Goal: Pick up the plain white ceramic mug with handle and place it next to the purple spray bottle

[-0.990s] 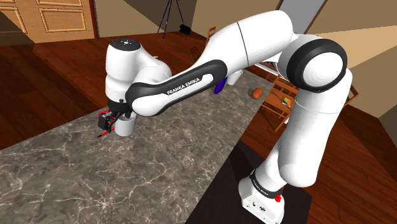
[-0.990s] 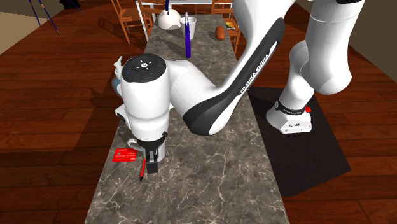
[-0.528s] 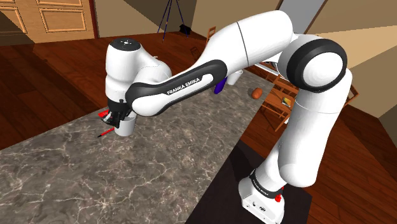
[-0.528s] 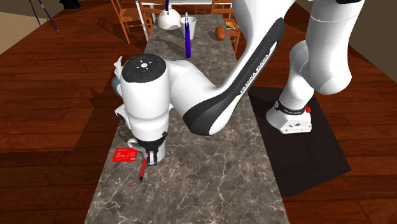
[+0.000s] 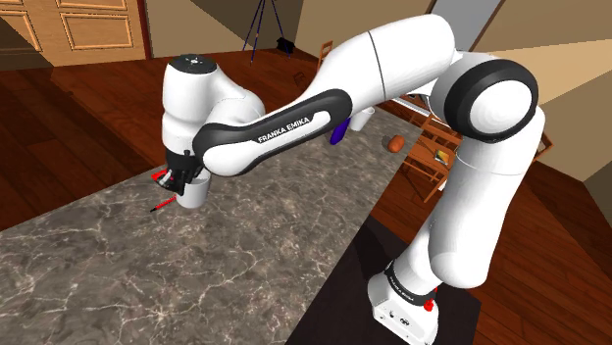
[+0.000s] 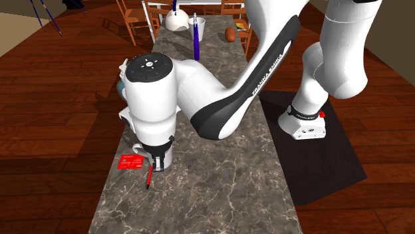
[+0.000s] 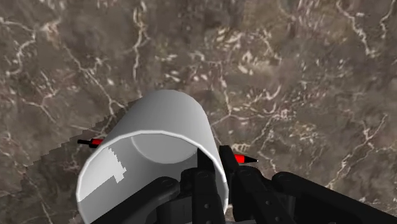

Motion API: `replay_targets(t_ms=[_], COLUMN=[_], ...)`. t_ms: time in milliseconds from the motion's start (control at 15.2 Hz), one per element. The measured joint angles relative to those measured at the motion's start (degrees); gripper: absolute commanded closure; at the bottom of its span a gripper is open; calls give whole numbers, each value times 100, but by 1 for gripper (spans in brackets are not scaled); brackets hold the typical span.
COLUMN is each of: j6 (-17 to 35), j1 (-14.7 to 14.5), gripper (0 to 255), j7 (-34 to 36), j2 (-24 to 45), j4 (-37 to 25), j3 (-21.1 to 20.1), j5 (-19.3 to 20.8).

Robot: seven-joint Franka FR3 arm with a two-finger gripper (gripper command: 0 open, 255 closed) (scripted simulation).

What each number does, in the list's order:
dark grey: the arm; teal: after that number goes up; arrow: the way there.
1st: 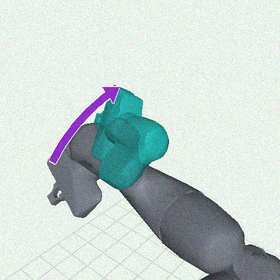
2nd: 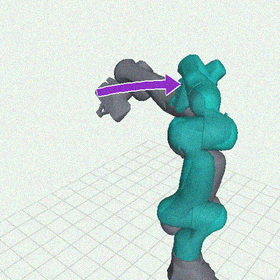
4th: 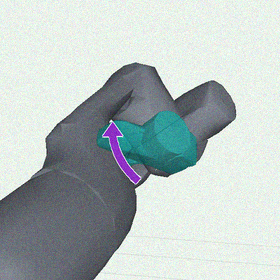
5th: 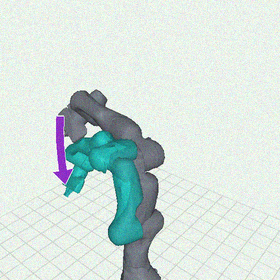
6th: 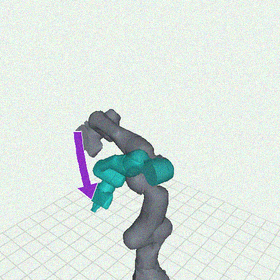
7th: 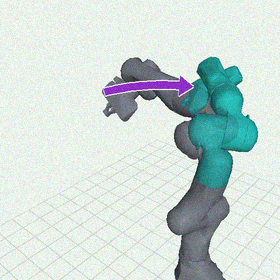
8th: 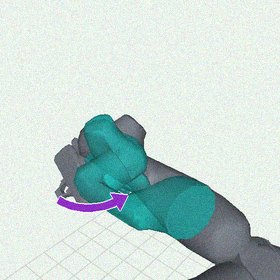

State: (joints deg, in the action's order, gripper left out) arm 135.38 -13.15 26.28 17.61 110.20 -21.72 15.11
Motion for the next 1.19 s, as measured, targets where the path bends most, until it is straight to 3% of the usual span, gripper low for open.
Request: replay_targets(t_ms=[1188], j6=[-1157], j1=[79], gripper=[255], j7=[-334], j2=[-536], j4=[-685], j3=[-142], j5=[-411])
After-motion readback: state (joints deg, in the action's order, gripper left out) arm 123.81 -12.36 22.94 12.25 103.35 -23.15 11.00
